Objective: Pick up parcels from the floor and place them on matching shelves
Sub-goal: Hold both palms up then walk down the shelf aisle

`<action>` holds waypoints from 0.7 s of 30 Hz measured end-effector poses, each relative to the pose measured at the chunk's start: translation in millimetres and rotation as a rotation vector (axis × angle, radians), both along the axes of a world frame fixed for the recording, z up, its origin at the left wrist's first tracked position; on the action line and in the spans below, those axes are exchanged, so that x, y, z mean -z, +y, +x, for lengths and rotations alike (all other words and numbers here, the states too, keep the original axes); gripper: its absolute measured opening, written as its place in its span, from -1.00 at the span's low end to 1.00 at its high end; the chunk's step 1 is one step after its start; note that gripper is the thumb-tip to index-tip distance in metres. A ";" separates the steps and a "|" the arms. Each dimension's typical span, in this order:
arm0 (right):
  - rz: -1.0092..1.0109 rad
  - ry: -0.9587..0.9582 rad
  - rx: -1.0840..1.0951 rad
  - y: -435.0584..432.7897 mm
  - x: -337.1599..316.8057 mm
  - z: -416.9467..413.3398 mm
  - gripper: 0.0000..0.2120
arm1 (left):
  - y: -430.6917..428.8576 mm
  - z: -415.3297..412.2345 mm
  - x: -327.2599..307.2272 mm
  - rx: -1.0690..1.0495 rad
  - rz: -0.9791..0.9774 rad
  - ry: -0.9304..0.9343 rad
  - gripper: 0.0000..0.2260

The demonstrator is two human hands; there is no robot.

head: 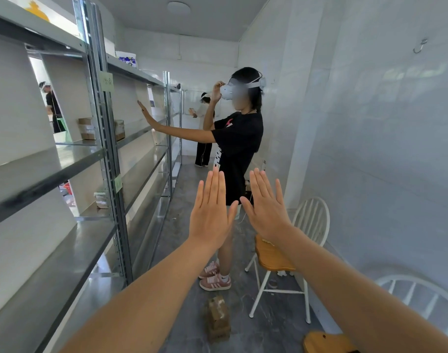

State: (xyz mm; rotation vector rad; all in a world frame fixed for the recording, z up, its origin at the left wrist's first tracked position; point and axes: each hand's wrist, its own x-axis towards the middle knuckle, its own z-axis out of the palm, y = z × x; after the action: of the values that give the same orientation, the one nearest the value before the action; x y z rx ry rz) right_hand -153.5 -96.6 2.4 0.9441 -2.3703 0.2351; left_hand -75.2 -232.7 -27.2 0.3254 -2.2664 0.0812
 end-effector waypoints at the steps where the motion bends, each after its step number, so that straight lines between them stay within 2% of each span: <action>1: 0.001 -0.001 -0.004 -2.3 -0.4 -1.7 -0.34 | -2.2 -2.1 -0.9 0.005 0.001 0.003 -0.34; 21: -0.034 -0.064 -0.067 -41.5 18.6 -86.6 -0.34 | -34.8 -76.8 0.4 -0.027 -0.019 -0.044 -0.33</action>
State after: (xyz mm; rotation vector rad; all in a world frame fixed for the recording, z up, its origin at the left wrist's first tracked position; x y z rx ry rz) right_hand -240.1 -138.1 -16.2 1.0146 -2.3874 0.3344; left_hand -152.1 -267.5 -27.6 0.3472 -2.3036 0.1251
